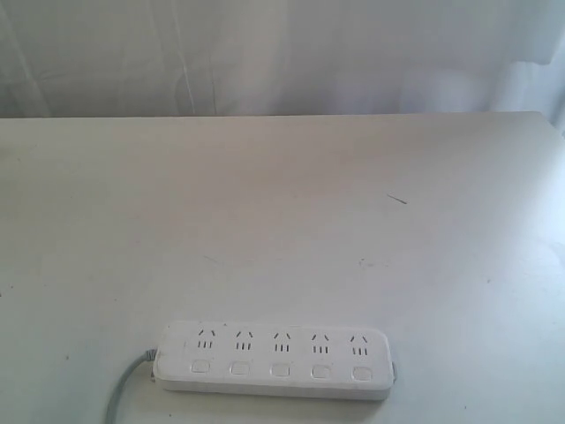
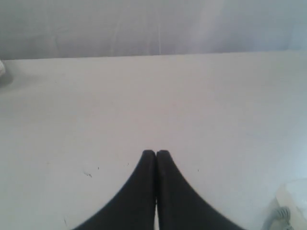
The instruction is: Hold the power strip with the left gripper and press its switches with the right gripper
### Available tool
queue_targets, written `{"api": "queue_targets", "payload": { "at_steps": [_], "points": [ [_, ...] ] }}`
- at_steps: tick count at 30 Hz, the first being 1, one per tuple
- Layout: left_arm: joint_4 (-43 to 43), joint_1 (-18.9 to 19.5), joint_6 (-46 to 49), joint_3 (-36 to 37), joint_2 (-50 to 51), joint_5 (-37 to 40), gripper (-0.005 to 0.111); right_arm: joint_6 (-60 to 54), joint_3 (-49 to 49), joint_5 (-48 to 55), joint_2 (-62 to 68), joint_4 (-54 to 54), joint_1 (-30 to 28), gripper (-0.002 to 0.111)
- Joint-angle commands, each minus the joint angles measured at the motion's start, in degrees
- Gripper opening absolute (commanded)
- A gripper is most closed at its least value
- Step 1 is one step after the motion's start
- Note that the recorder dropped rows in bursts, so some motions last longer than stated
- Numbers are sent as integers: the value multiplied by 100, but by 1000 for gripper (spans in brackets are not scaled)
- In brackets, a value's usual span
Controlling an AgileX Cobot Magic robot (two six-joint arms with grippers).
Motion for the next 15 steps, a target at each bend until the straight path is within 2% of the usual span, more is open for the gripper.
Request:
{"api": "queue_targets", "payload": {
  "at_steps": [1,5,7,13,15],
  "points": [
    [-316,5,475,22,8,567,0,7,16,-37,-31,-44,-17,0],
    [-373,5,-57,22,8,847,0,7,16,-37,-31,-44,-17,0],
    [-854,5,-167,22,8,1181,0,7,16,-37,-31,-44,-146,0],
    [-1116,5,-968,22,8,1463,0,7,16,-37,-31,-44,-1184,0],
    [-1098,5,-938,22,8,1524,0,7,16,-37,-31,-44,-1550,0]
  ]
}}
